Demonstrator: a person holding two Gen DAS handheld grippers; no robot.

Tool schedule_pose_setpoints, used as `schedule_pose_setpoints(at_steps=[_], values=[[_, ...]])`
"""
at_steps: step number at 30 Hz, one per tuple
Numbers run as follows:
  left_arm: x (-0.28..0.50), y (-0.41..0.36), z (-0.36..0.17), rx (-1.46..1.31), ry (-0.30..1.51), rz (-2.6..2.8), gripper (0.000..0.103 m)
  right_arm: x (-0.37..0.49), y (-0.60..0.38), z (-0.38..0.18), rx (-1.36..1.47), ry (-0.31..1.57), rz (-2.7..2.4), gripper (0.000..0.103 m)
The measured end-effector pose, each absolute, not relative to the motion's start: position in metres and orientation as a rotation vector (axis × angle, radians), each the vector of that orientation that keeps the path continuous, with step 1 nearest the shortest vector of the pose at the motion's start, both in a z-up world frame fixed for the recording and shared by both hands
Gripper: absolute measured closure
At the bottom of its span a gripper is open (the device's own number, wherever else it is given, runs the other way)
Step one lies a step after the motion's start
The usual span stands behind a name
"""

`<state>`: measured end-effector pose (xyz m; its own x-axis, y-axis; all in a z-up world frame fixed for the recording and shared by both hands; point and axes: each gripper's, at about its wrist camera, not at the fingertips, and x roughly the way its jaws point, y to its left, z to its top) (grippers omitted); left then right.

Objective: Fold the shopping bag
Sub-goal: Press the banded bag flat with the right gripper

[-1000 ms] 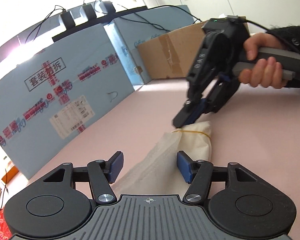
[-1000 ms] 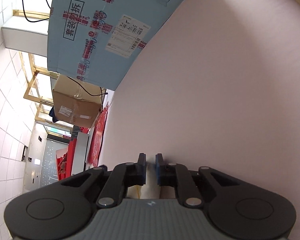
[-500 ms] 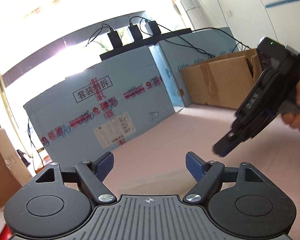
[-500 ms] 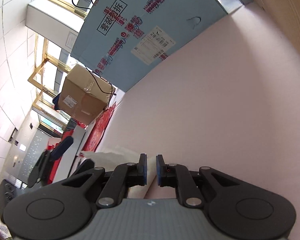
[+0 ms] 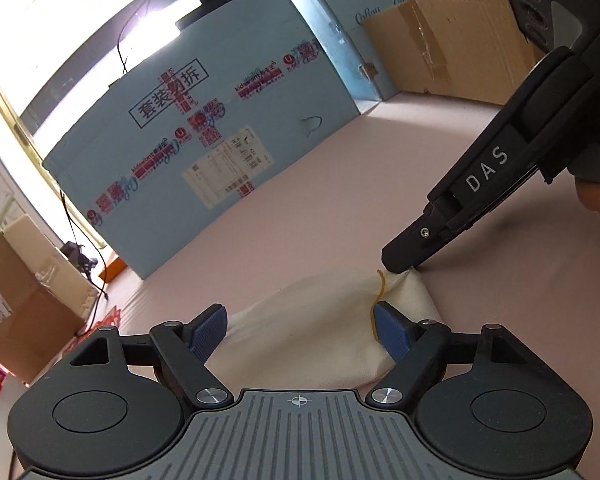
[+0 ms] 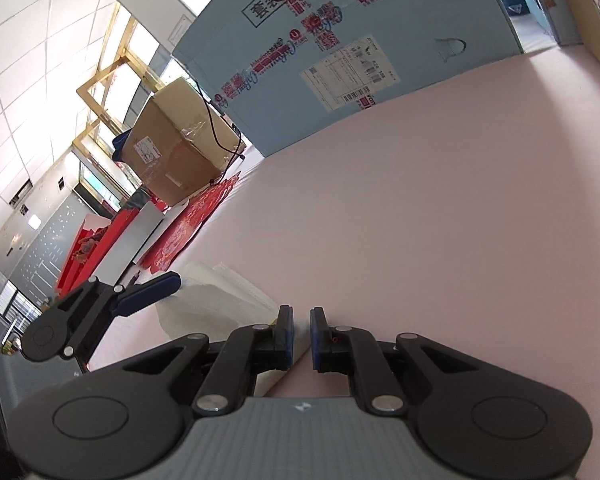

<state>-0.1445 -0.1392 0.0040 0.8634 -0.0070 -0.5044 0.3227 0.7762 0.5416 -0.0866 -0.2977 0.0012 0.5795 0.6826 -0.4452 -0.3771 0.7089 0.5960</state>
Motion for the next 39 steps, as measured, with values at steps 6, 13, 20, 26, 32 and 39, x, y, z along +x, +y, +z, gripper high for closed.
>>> schedule_pose_setpoints(at_steps=[6,13,20,26,32,39], values=[[-0.141,-0.121,0.004,0.531,0.523,-0.188,0.021,-0.097,-0.299,0.009,0.449,0.68,0.752,0.087],[-0.135,-0.104,0.002,0.456,0.5,-0.175,0.017,-0.112,-0.271,0.016,0.221,0.667,0.737,0.085],[-0.128,-0.098,0.002,0.521,0.461,-0.102,0.016,-0.133,-0.252,0.02,0.052,0.619,0.69,0.086],[-0.129,-0.092,-0.001,0.523,0.457,-0.123,0.015,-0.143,-0.246,0.021,-0.007,0.592,0.668,0.086],[-0.134,-0.096,-0.004,0.546,0.437,-0.142,0.015,-0.138,-0.248,0.031,0.021,0.549,0.623,0.072],[-0.118,-0.084,0.004,0.444,0.478,-0.194,0.014,-0.13,-0.234,0.021,-0.119,0.583,0.578,0.063]])
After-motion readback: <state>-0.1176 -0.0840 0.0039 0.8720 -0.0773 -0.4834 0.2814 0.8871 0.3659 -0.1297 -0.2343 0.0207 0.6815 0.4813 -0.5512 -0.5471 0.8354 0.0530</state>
